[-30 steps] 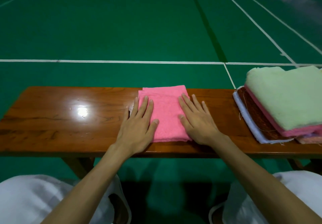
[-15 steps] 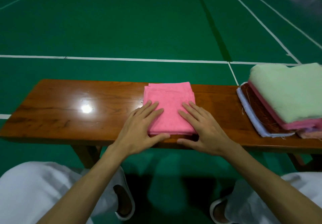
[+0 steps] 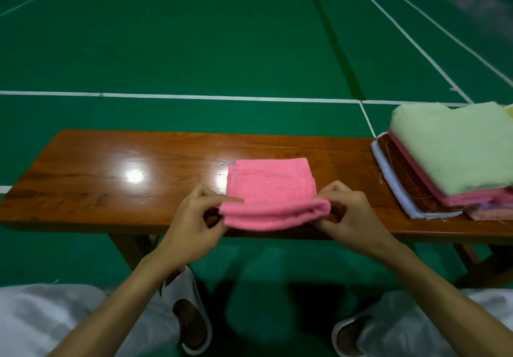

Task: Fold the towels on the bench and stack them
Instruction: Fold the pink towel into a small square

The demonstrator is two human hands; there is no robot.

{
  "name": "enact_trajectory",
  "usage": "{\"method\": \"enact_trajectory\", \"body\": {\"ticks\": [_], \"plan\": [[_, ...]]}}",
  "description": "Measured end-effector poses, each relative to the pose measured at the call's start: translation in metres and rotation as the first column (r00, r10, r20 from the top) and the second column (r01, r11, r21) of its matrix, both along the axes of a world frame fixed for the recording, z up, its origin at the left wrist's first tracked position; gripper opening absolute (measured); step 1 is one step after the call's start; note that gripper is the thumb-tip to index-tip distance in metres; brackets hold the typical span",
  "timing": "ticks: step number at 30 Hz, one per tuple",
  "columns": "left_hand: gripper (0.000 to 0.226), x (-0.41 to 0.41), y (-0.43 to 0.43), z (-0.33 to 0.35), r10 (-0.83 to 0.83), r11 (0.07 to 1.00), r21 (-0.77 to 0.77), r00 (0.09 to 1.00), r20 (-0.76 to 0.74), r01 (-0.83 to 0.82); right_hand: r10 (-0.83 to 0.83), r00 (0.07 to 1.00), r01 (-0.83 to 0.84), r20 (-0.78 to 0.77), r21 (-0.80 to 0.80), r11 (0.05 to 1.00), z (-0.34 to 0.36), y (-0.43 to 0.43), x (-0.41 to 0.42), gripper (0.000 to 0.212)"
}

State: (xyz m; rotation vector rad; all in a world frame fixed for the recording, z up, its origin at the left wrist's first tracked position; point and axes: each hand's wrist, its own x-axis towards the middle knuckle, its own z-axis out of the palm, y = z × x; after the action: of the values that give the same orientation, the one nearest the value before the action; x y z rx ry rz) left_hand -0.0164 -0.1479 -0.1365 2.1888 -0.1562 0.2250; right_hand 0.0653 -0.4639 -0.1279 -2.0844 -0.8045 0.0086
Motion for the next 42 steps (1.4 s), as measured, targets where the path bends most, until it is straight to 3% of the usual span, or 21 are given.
{"method": "enact_trajectory", "body": {"ticks": [2,6,9,12,16,22,24,27,30,33,38,42], "plan": [[0.039,0.006,-0.005,0.008,0.014,0.988,-0.154,0.997,-0.076,-0.025,-0.014,0.993,0.021,-0.12,0.052,0.998,0.007,0.006,0.008,0.013],[0.018,0.034,-0.016,0.021,0.117,0.934,-0.297,0.955,-0.274,-0.2,-0.161,0.961,0.192,-0.225,0.123,0.974,0.013,0.025,0.03,0.025],[0.027,0.057,-0.018,0.021,0.288,0.873,-0.266,0.872,-0.396,-0.409,-0.389,0.891,0.405,-0.233,0.023,0.914,0.014,0.039,0.049,0.035],[0.031,0.072,-0.024,0.02,0.424,0.821,-0.187,0.795,-0.433,-0.539,-0.511,0.836,0.506,-0.201,-0.079,0.859,0.009,0.049,0.06,0.037],[0.028,0.08,-0.036,0.016,0.576,0.804,0.023,0.771,-0.272,-0.594,-0.63,0.776,0.614,-0.041,-0.183,0.768,-0.001,0.054,0.061,0.034],[0.038,0.073,-0.039,0.013,0.607,0.787,0.17,0.794,-0.038,-0.593,-0.663,0.748,0.655,0.006,-0.165,0.738,0.009,0.051,0.053,0.037],[0.051,0.071,-0.04,0.019,0.515,0.825,0.218,0.852,0.091,-0.522,-0.628,0.769,0.64,0.125,-0.167,0.75,0.016,0.05,0.051,0.049],[0.054,0.071,-0.049,0.027,0.248,0.839,0.427,0.935,0.253,-0.337,-0.38,0.856,0.479,0.351,-0.261,0.838,0.022,0.059,0.047,0.065],[0.055,0.07,-0.061,0.019,0.09,0.792,0.583,0.98,0.178,-0.179,-0.139,0.92,0.307,0.366,-0.454,0.837,0.012,0.074,0.038,0.065],[0.058,0.064,-0.064,0.002,0.092,0.742,0.66,0.993,0.073,-0.117,-0.07,0.956,0.231,0.286,-0.583,0.779,-0.002,0.079,0.03,0.062],[0.058,0.061,-0.053,-0.003,0.247,0.753,0.615,0.967,0.066,-0.235,-0.182,0.953,0.296,0.242,-0.614,0.732,-0.006,0.062,0.029,0.062],[0.053,0.056,-0.041,-0.002,0.277,0.761,0.604,0.961,0.027,-0.236,-0.279,0.946,0.32,0.166,-0.624,0.713,-0.012,0.047,0.024,0.055]]}}
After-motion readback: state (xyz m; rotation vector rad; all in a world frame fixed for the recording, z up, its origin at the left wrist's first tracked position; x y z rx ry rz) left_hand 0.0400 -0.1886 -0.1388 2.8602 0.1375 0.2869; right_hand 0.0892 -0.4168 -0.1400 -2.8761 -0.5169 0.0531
